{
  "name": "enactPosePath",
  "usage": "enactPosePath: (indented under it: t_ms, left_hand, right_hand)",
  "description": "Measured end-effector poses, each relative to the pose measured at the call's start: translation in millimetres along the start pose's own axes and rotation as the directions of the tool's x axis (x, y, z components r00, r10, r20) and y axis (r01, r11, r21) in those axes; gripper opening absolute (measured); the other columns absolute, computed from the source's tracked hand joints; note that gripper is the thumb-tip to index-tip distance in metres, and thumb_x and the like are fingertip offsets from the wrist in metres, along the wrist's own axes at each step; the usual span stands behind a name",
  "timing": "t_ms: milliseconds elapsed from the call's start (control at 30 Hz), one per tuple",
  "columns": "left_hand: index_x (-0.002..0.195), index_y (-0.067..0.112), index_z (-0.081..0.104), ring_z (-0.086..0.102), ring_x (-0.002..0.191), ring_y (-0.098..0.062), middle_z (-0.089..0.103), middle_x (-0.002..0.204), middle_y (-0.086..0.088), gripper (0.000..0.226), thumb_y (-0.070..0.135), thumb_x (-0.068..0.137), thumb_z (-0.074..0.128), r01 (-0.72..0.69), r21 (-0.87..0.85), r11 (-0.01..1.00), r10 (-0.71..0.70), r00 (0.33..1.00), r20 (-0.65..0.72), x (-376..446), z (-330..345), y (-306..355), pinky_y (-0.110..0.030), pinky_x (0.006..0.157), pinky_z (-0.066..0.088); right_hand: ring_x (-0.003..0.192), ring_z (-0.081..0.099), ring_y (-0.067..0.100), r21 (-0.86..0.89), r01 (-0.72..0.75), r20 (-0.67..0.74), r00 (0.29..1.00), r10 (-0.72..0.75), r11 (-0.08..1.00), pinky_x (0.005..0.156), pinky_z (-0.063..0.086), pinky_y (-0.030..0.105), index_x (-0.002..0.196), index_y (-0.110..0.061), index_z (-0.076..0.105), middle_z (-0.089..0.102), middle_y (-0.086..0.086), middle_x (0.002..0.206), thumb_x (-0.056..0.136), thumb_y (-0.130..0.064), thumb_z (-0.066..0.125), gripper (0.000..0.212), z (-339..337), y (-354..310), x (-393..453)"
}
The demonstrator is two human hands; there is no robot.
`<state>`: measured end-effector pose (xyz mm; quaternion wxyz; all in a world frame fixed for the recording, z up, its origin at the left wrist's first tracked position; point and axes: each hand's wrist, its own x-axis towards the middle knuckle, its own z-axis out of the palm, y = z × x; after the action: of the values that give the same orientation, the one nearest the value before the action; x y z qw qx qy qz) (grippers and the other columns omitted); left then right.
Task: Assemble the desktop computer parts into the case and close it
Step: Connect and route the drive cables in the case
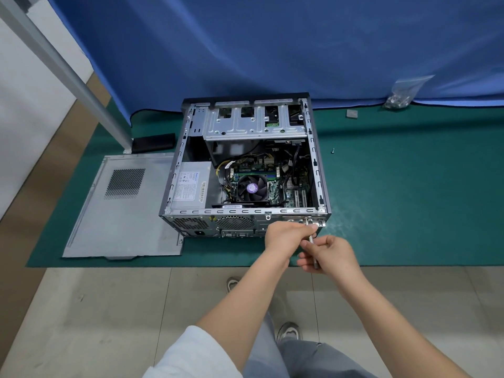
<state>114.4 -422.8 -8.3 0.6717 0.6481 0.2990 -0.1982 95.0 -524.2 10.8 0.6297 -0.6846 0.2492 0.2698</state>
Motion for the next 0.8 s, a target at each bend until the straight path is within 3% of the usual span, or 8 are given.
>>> enactPosePath:
  t_ms: [67, 233, 367, 433, 500, 633, 733, 800]
  left_hand:
    - [0.086, 0.009, 0.075, 0.064, 0.076, -0.017, 0.072, 0.082, -0.007, 0.02, 0.026, 0.077, 0.079, -0.024, 0.032, 0.999, 0.024, 1.0, -0.008, -0.9, 0.5, -0.5, -0.03, 0.079, 0.054]
    - [0.085, 0.013, 0.071, 0.061, 0.057, -0.007, 0.073, 0.075, 0.005, 0.013, 0.022, 0.09, 0.065, 0.096, -0.028, 0.995, -0.093, 0.992, 0.089, -3.3, -3.4, 6.7, -0.018, 0.055, 0.051]
    - [0.075, 0.01, 0.073, 0.07, 0.072, -0.018, 0.075, 0.077, -0.003, 0.01, 0.018, 0.082, 0.073, 0.066, -0.005, 0.998, -0.066, 0.998, 0.005, 0.4, -1.5, 7.5, -0.029, 0.078, 0.057]
    - [0.071, 0.01, 0.074, 0.071, 0.075, -0.021, 0.074, 0.076, -0.005, 0.011, 0.02, 0.075, 0.079, 0.036, 0.016, 0.999, -0.036, 0.999, -0.029, 1.5, -0.2, 6.4, -0.036, 0.082, 0.057]
    - [0.079, 0.008, 0.076, 0.065, 0.07, -0.02, 0.073, 0.079, -0.006, 0.017, 0.025, 0.075, 0.08, 0.029, 0.035, 0.999, -0.028, 0.999, -0.018, 0.1, 0.3, 4.9, -0.032, 0.07, 0.056]
    - [0.093, 0.005, 0.072, 0.048, 0.036, -0.01, 0.061, 0.06, -0.003, 0.023, 0.026, 0.084, 0.072, 0.134, 0.019, 0.991, -0.135, 0.991, 0.022, -4.7, -1.9, 9.1, -0.015, 0.04, 0.039]
    - [0.086, 0.005, 0.072, 0.039, 0.03, -0.011, 0.058, 0.056, -0.005, 0.015, 0.02, 0.086, 0.069, 0.158, -0.003, 0.987, -0.158, 0.987, 0.036, -7.8, -0.4, 12.2, -0.015, 0.036, 0.032]
    - [0.077, 0.007, 0.072, 0.048, 0.036, -0.015, 0.064, 0.055, -0.001, 0.013, 0.018, 0.082, 0.072, 0.142, 0.003, 0.99, -0.142, 0.99, -0.001, -7.5, 0.3, 12.6, -0.019, 0.04, 0.04]
  right_hand:
    - [0.048, 0.064, 0.02, 0.004, 0.003, 0.002, 1.0, -0.003, 1.0, 0.052, 0.057, 0.031, 0.093, 0.004, 0.055, 0.066, 0.015, 0.065, 0.095, -0.009, 0.056, 0.013, 1.4, -0.2, 0.5]
    - [0.046, 0.062, 0.017, 0.007, -0.019, 0.036, 0.999, 0.019, 1.0, 0.047, 0.056, 0.027, 0.083, 0.0, 0.057, 0.064, 0.013, 0.065, 0.102, -0.012, 0.041, 0.027, 6.5, 0.0, 4.6]
    - [0.048, 0.065, 0.018, -0.056, 0.02, 0.012, 1.0, -0.02, 0.998, 0.051, 0.058, 0.029, 0.087, 0.003, 0.06, 0.068, 0.013, 0.069, 0.092, -0.007, 0.061, 0.011, 4.2, 1.6, 5.0]
    - [0.048, 0.066, 0.019, -0.063, 0.03, -0.016, 0.999, -0.031, 0.998, 0.051, 0.057, 0.03, 0.086, 0.002, 0.058, 0.068, 0.013, 0.066, 0.088, -0.007, 0.066, 0.012, 3.0, 4.1, 5.7]
    - [0.047, 0.065, 0.018, -0.046, 0.028, -0.01, 1.0, -0.029, 0.999, 0.05, 0.057, 0.029, 0.083, 0.002, 0.058, 0.068, 0.011, 0.062, 0.093, -0.009, 0.06, 0.015, 3.9, 5.0, 6.8]
    - [0.044, 0.063, 0.016, -0.036, 0.0, 0.035, 0.999, 0.001, 0.999, 0.046, 0.056, 0.027, 0.081, -0.003, 0.057, 0.064, 0.013, 0.062, 0.101, -0.011, 0.043, 0.026, 9.7, 1.8, 9.1]
    - [0.043, 0.06, 0.016, -0.033, -0.013, 0.053, 0.999, 0.014, 0.999, 0.045, 0.055, 0.028, 0.083, -0.002, 0.055, 0.061, 0.012, 0.061, 0.101, -0.009, 0.042, 0.023, 11.9, 0.4, 9.1]
    - [0.044, 0.062, 0.017, -0.034, -0.004, 0.041, 0.999, 0.005, 0.999, 0.046, 0.055, 0.027, 0.081, -0.001, 0.057, 0.064, 0.013, 0.063, 0.097, -0.007, 0.051, 0.018, 9.4, 1.1, 8.3]
